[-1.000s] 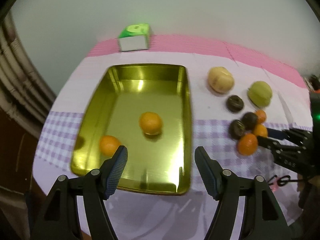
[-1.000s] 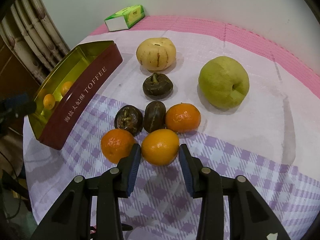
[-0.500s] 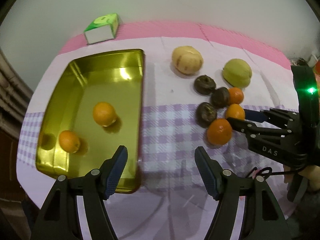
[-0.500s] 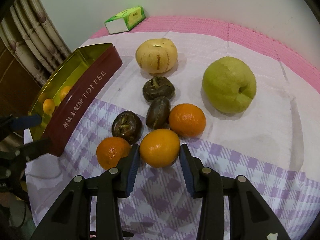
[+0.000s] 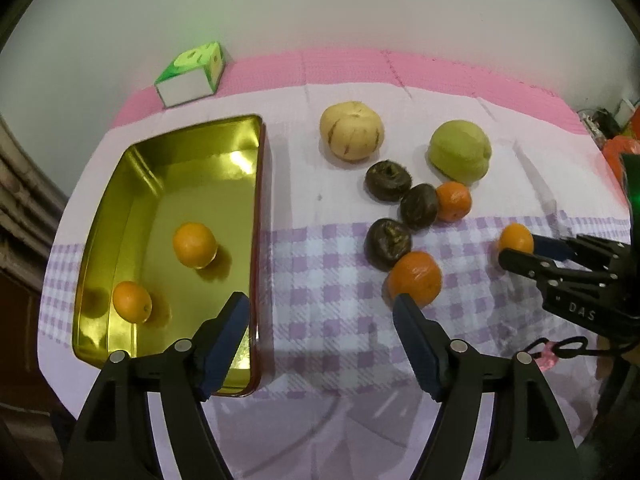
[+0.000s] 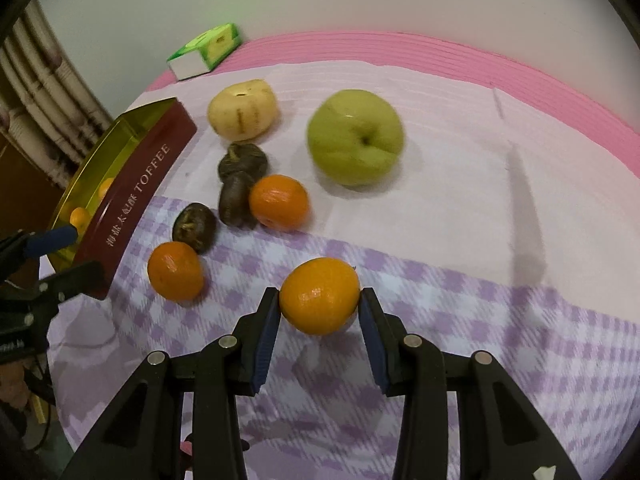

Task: Organize fruits
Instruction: 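Grasp an orange with the right gripper while the left gripper grasps another orange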

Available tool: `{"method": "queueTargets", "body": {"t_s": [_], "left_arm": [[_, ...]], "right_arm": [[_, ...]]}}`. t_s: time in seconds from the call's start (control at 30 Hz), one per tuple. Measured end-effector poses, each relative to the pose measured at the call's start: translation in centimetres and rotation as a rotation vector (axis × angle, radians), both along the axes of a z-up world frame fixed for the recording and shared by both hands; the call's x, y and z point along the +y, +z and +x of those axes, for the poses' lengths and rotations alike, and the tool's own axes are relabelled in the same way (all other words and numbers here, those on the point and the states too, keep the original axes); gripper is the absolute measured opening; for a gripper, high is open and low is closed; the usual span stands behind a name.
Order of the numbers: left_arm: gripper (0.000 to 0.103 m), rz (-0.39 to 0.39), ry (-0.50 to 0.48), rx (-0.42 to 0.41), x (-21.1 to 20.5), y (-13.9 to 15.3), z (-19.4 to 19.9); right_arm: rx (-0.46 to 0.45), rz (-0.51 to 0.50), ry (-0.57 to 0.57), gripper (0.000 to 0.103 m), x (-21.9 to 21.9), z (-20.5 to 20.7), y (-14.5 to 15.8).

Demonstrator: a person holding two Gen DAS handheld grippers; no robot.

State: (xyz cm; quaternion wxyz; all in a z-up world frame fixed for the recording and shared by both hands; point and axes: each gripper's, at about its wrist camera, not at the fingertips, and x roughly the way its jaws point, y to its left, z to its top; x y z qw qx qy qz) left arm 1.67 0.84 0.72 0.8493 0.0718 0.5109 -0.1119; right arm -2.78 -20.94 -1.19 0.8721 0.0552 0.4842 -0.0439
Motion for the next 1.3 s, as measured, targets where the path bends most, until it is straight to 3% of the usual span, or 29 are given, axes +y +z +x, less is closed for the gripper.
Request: {"method": "queueTargets", "body": {"t_s": [0.2, 0.47, 0.7, 0.97, 1.13, 1.3], "left_arm": [[0.073, -0.039, -0.060, -0.008, -2.1, 0.6, -0.1], [0.073, -0.081, -0.071, 0.078, -4.4, -1.1, 0.8], [0.060, -0.092, -0.027, 0.128, -4.8, -2.6, 2.0], [0.054, -0.078, -0.034, 0.159, -5.9, -3.8, 2.7], [0.043, -0.070, -0.026, 0.179, -5.9, -4.5, 3.5], [0.042, -0.074, -0.028, 0.183, -5.8, -4.6, 3.5]], "right_arm": [[-0.015, 0.016, -0.048, 0.038, -1.5, -1.9, 0.8], [-0.035, 0.023, -0.075, 0.038, -2.5, -2.7, 1.2], [-0.015, 0.030, -0.066, 0.038, -2.5, -2.7, 0.5], [-0.012, 0.028, -0.077, 0.038, -2.6, -2.5, 0.3], [-0.011, 0.029, -0.076, 0.038, -2.5, -2.3, 0.3], [-0.010, 0.027, -0.077, 0.038, -2.5, -2.3, 0.2]]}}
